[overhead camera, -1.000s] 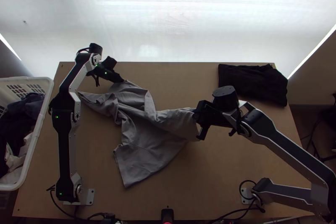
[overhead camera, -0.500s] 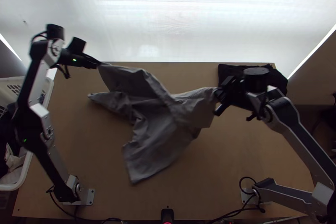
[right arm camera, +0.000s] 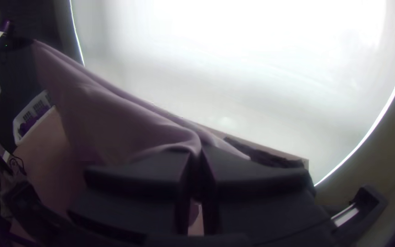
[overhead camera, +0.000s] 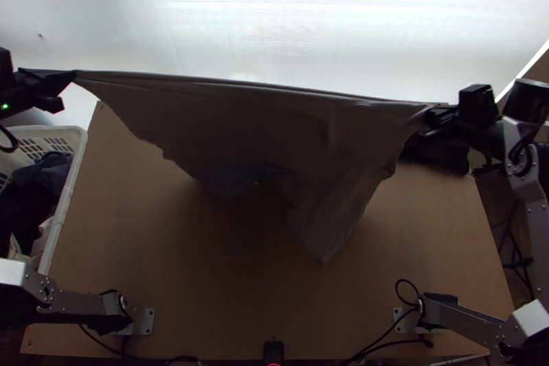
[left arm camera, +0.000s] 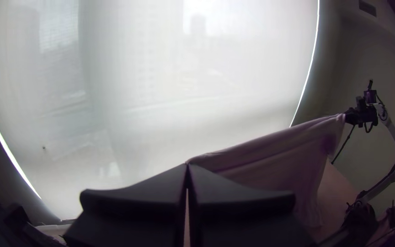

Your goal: Fold the t-shirt

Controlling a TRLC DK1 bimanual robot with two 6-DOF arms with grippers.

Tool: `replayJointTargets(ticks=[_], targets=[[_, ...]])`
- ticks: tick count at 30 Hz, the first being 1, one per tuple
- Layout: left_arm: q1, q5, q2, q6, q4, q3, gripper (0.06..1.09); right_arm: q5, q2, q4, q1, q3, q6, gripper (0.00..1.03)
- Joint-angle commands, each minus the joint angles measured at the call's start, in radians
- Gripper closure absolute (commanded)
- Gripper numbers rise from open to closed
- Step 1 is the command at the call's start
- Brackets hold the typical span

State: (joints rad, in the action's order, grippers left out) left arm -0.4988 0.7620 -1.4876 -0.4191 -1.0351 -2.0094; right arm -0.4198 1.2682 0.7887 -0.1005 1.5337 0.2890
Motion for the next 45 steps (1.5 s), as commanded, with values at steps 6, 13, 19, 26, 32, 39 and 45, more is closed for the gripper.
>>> replayJointTargets(ticks=[6, 13, 19, 26, 32, 39, 45], targets=[[-0.158, 0.102, 0.300, 0.026, 0.115, 0.147, 1.05, -0.010, -0.185, -0.032, -0.022, 0.201, 0.082, 1.00], [-0.165, 0.097, 0.509, 0.167, 0.302, 0.255, 1.05, -0.011, -0.309, -0.051, 0.019, 0.272, 0.085, 1.00], [-0.187, 0.095, 0.590, 0.217, 0.322, 0.242, 1.05, -0.010, -0.423, -0.078, 0.038, 0.287, 0.090, 1.00], [-0.161, 0.105, 0.747, 0.304, 0.359, 0.319, 1.05, -0.010, -0.555, -0.091, 0.071, 0.264, 0.095, 1.00], [-0.014, 0.120, 0.745, 0.470, 0.363, 0.380, 1.05, -0.011, -0.570, -0.091, 0.111, 0.267, 0.050, 1.00], [0.236, 0.229, 0.535, 0.533, 0.199, 0.290, 1.05, -0.102, -0.507, 0.003, 0.131, 0.315, 0.024, 1.00], [0.247, 0.290, 0.441, 0.332, -0.059, 0.132, 1.05, -0.146, -0.471, 0.165, 0.163, 0.365, 0.007, 1.00]])
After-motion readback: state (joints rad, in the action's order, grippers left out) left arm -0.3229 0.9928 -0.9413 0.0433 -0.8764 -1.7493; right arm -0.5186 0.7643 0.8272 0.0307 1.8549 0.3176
